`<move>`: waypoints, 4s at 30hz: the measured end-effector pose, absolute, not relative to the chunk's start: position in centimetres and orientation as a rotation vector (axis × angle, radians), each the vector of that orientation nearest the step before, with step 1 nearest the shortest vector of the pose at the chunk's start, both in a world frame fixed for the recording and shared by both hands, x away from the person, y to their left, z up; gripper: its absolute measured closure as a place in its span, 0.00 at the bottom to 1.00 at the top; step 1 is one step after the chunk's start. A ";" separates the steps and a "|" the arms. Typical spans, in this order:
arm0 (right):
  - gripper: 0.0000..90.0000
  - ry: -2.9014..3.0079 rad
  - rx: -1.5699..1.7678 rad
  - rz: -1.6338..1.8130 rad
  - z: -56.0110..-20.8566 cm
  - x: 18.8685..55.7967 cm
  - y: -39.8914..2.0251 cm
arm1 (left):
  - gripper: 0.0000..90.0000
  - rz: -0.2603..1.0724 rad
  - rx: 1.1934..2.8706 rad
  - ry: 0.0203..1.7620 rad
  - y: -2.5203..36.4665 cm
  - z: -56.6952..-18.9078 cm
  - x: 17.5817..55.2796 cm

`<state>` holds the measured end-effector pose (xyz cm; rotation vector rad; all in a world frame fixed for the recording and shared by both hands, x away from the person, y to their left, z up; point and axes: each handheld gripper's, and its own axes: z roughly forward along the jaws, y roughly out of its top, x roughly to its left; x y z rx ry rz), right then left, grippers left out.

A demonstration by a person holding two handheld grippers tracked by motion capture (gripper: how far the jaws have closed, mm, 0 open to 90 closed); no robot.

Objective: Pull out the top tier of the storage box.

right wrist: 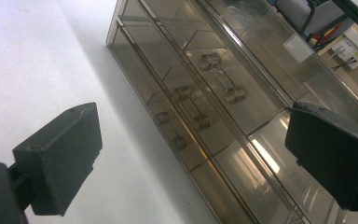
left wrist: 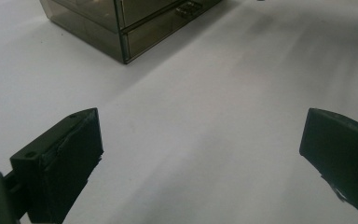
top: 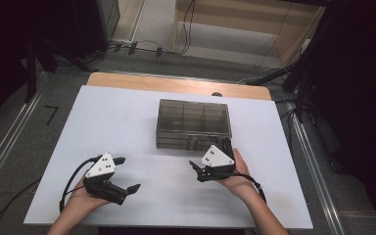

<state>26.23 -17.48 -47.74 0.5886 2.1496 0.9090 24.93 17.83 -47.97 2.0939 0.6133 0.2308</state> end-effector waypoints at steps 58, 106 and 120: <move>0.03 2.000 0.352 0.581 -48.8 25.4 -16.1 | 0.00 0.225 2.091 0.614 17.9 -47.9 25.0; 0.12 1.877 0.161 0.329 -49.8 24.8 -14.9 | 0.00 0.222 2.094 0.612 17.8 -48.0 24.9; 0.25 1.851 0.114 0.289 -49.9 24.7 -14.4 | 0.00 0.218 2.096 0.609 17.8 -48.0 24.9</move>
